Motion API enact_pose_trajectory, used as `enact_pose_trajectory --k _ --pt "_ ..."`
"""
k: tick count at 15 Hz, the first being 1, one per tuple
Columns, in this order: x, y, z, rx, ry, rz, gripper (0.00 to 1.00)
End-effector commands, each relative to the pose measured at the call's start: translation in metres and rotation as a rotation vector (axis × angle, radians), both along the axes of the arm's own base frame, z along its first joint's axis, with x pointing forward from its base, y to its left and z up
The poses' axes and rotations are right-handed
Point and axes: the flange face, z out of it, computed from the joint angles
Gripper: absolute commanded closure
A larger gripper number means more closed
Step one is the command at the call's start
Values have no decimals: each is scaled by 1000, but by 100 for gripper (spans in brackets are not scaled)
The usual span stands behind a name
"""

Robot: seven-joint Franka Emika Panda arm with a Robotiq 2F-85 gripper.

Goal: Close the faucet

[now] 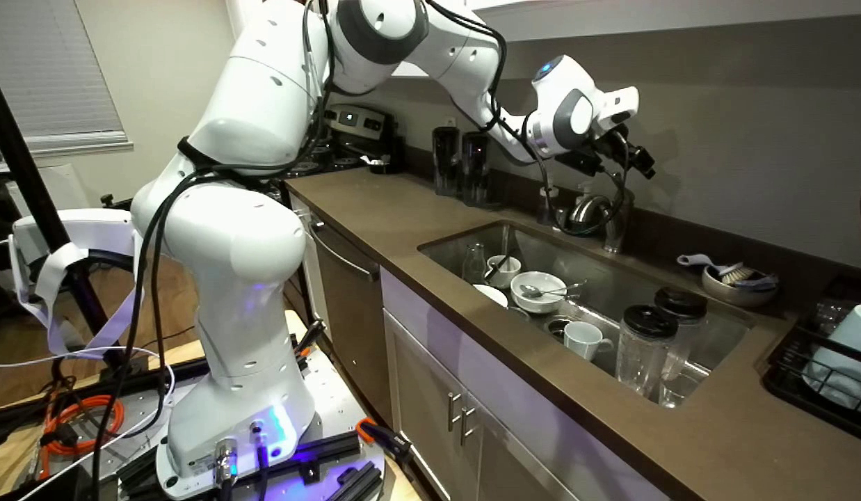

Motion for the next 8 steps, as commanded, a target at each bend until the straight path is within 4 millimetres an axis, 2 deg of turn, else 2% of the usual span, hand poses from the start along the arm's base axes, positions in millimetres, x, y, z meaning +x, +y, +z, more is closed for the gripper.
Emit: enact_pose_trajectory --k 1,8 --pt "-13 -1 4 -9 -9 -26 0" --pt "-32 -9 5 -32 6 -57 0"
